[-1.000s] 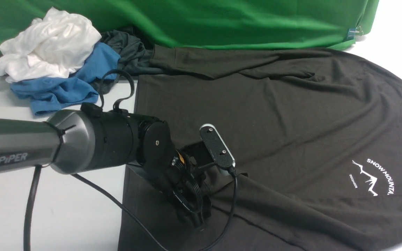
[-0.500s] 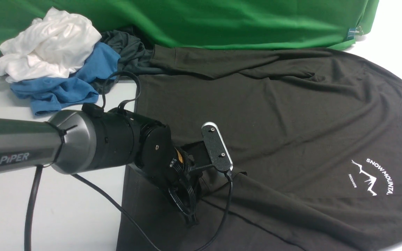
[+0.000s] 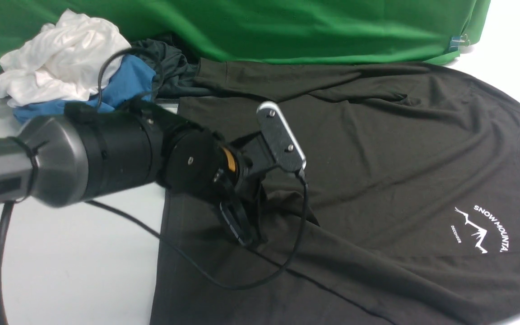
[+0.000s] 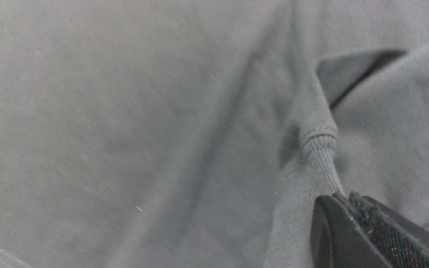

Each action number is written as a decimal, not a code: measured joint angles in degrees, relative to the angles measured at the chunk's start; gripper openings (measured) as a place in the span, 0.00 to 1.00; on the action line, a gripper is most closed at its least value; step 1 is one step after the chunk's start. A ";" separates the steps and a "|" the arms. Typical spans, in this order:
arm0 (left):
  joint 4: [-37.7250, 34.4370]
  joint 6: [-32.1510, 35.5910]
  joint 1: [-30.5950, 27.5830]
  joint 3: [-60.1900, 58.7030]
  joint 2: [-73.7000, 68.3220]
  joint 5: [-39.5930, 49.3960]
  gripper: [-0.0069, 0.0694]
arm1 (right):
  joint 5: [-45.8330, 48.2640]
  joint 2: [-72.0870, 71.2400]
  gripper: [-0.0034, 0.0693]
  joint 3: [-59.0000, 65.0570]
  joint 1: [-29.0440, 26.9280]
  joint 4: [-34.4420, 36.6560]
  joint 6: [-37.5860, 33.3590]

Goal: Fold a long-sleeved shirt on a white desktop.
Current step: 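Fold the left side of the black T-shirt inward over its body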

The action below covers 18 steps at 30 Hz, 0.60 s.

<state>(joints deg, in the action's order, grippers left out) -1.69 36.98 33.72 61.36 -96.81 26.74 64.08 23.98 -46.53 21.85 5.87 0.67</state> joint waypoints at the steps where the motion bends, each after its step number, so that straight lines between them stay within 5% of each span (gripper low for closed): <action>1: 0.63 -0.04 0.00 0.50 -0.16 -0.09 0.12 | 0.00 0.00 0.38 0.00 0.00 0.00 0.00; 12: 4.91 -4.89 -5.73 1.28 -4.36 -6.07 0.13 | 0.34 0.00 0.38 0.00 0.00 3.59 0.05; 18: 4.79 -5.45 -9.23 1.58 -7.03 -11.17 0.28 | 0.34 0.00 0.38 0.00 0.00 4.63 0.05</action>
<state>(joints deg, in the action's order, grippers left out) 3.10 31.52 24.49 62.95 -103.85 15.57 64.41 23.98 -46.53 21.85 10.50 0.73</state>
